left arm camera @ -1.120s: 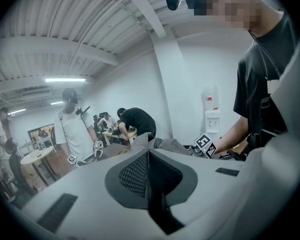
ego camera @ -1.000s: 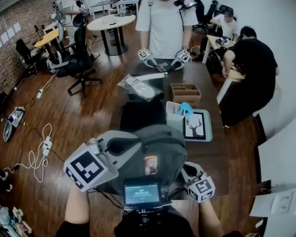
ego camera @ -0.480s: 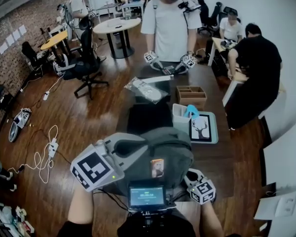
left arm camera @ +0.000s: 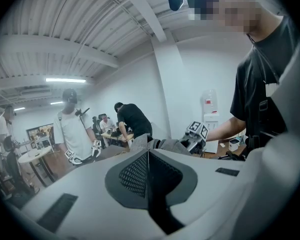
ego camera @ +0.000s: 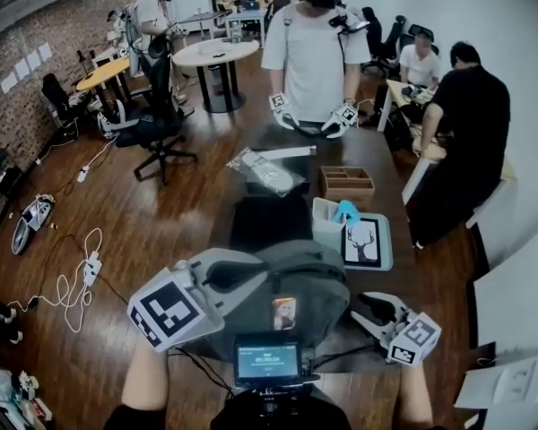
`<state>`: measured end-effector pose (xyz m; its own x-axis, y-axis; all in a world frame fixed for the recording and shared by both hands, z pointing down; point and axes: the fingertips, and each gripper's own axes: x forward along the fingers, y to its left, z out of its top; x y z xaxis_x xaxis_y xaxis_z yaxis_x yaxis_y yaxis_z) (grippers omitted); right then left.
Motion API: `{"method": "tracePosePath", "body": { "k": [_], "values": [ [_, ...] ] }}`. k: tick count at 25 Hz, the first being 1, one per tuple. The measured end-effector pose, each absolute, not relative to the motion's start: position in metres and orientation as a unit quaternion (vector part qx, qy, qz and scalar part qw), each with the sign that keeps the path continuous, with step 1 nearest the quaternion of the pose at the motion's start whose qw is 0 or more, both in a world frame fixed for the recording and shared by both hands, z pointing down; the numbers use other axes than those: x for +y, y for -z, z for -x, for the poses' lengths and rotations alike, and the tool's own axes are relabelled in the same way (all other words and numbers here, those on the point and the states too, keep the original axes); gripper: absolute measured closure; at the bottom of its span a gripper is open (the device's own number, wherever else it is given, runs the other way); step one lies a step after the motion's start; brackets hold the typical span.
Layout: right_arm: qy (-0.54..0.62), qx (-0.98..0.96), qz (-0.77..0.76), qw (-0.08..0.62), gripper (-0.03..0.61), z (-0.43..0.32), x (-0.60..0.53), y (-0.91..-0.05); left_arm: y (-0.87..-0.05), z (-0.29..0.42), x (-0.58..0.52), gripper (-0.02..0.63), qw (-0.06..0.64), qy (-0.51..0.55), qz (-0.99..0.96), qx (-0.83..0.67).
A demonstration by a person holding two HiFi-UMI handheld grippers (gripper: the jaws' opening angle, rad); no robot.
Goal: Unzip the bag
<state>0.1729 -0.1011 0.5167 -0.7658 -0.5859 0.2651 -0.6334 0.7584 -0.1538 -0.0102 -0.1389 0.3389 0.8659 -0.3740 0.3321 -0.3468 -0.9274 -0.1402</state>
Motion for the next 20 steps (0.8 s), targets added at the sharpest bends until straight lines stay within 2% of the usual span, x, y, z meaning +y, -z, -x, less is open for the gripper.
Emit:
{"method": "tracePosePath", "body": {
  "k": [3, 5, 7, 10, 12, 14, 16, 20],
  "values": [
    [-0.083, -0.965, -0.247, 0.040, 0.320, -0.155, -0.094, -0.432, -0.338, 0.011, -0.139, 0.607, 0.040, 0.179, 0.965, 0.189],
    [-0.061, -0.979, -0.185, 0.063, 0.226, -0.133, -0.091, -0.401, -0.338, 0.010, -0.138, 0.606, 0.042, 0.181, 0.964, 0.189],
    [-0.039, -0.982, -0.149, 0.109, 0.190, -0.114, -0.095, -0.392, -0.339, 0.008, -0.131, 0.565, 0.045, 0.189, 0.964, 0.181],
    [-0.009, -0.980, -0.114, 0.164, 0.190, -0.088, -0.098, -0.393, -0.342, 0.004, -0.117, 0.456, 0.054, 0.215, 0.962, 0.161],
    [0.015, -0.976, -0.095, 0.195, 0.192, -0.073, -0.095, -0.399, -0.345, 0.002, -0.111, 0.391, 0.086, 0.246, 0.952, 0.163],
    [0.035, -0.975, -0.091, 0.202, 0.225, -0.065, -0.093, -0.401, -0.349, 0.003, -0.112, 0.387, 0.147, 0.294, 0.927, 0.182],
    [0.047, -0.976, -0.096, 0.190, 0.324, -0.063, -0.096, -0.399, -0.355, 0.002, -0.115, 0.387, 0.203, 0.340, 0.895, 0.205],
    [0.051, -0.978, -0.101, 0.173, 0.365, -0.067, -0.098, -0.394, -0.367, -0.004, -0.117, 0.387, 0.252, 0.365, 0.866, 0.232]
  ]
}}
